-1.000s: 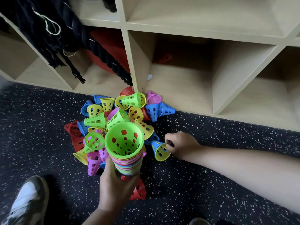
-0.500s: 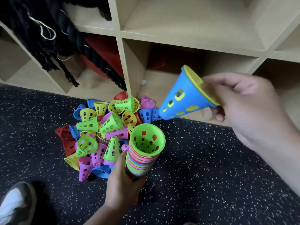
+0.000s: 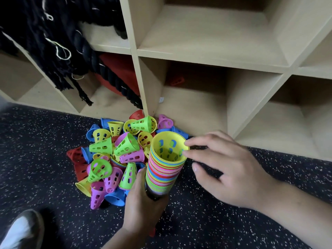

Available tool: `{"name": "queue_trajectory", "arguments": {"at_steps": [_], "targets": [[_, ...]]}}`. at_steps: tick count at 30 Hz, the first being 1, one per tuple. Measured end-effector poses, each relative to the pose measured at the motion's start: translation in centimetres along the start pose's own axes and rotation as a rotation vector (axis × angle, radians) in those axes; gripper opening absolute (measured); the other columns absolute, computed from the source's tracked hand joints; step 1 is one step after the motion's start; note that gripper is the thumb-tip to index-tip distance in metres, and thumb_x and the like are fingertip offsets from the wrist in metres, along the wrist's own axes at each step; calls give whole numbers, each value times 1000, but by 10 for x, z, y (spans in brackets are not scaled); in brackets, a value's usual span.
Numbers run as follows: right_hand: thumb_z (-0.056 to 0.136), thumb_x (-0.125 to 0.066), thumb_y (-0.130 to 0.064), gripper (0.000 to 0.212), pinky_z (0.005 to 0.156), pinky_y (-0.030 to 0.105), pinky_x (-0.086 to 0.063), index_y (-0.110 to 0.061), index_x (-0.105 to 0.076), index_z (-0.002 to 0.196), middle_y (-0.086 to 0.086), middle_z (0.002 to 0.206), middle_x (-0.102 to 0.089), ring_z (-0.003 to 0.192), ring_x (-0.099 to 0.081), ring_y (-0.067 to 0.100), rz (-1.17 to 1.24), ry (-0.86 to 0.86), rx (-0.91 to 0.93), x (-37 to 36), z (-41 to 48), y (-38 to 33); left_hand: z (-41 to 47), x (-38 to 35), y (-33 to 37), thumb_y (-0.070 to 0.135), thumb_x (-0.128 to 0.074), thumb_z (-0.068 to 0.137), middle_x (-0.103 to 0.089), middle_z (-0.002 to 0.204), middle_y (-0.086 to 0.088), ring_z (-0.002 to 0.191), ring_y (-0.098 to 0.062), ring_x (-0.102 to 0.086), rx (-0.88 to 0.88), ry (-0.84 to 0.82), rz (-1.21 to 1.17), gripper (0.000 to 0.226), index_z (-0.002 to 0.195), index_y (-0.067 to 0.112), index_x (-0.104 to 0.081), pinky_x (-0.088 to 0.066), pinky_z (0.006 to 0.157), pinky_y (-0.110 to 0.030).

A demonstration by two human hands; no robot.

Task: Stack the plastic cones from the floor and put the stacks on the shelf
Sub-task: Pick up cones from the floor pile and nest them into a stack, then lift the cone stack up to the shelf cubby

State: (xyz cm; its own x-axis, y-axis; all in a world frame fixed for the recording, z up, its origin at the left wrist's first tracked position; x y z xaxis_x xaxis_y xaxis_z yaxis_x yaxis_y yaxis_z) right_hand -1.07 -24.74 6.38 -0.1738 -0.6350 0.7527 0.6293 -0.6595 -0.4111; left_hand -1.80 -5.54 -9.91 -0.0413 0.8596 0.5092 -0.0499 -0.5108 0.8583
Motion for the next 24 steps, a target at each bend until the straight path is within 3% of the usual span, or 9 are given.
{"name": "queue_trajectory", "arguments": {"at_steps": [3,5,8,10,12,15,17,20,24], "targets": [[87,-68,-7,24,93,38,-52,-1,-74,110,13,117,-68,110,-63,31,-67,19,74,-1,-2,3,6,0,0,21,-88,63,-66,115,18,103,-2,-67,-13,-8,-17,75,127,36,-54,-58,82,-35],[86,-69,-5,23,95,37,-52,0,-74,109,13,116,-68,115,-63,29,-86,62,96,5,2,7,12,-1,1,23,-85,62,-69,110,16,97,-6,-69,-20,-10,-8,72,127,33,-56,-59,79,-35],[84,-71,-1,26,97,35,-53,0,-73,110,11,116,-69,117,-64,22,-121,153,77,18,12,14,23,1,9,33,-78,64,-71,99,12,88,-8,-69,-55,17,1,59,116,47,-56,-52,82,-16],[81,-73,1,32,99,33,-52,1,-71,113,11,118,-69,116,-65,18,-155,222,54,29,21,20,31,10,31,30,-82,57,-72,98,19,82,3,-68,-118,41,26,72,120,51,-54,-49,73,-7],[79,-74,3,40,99,30,-52,3,-67,119,10,118,-68,110,-67,17,-201,286,45,39,31,26,40,21,54,37,-77,50,-69,98,28,80,6,-69,-164,54,24,84,126,56,-49,-54,69,-13],[80,-75,3,50,93,32,-55,2,-60,128,8,116,-66,102,-67,18,-205,379,22,56,51,40,57,39,85,42,-76,49,-68,106,29,86,5,-69,-230,97,-45,87,130,52,-47,-56,70,-16],[79,-76,3,58,92,33,-55,0,-55,134,10,114,-63,103,-65,18,-182,409,-4,65,68,50,72,49,101,43,-79,49,-69,109,22,88,0,-70,-250,99,-139,84,125,54,-44,-55,69,-18],[78,-77,2,68,92,37,-56,-5,-51,141,9,114,-60,104,-67,22,-176,459,-80,76,92,71,94,70,136,44,-82,51,-72,101,12,69,-10,-70,-325,141,-220,73,113,46,-45,-56,61,-29],[77,-78,3,81,95,16,-50,-18,-43,147,3,117,-57,105,-65,15,21,499,-261,77,119,105,124,100,187,23,-97,57,-69,91,23,68,-2,-67,-403,254,-150,64,101,34,-52,-47,55,-8]]}}
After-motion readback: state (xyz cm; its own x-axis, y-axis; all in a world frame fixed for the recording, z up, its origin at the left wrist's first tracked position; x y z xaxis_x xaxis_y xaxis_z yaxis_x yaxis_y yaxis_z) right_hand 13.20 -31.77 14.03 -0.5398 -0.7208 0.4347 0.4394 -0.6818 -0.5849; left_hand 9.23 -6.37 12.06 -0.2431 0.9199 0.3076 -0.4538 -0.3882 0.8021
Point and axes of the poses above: each hand's wrist, its own z-axis towards the middle knuckle, its own x-axis out of the back of the hand, y = z × x, the point moved 7 cm from there along z, towards the middle knuckle
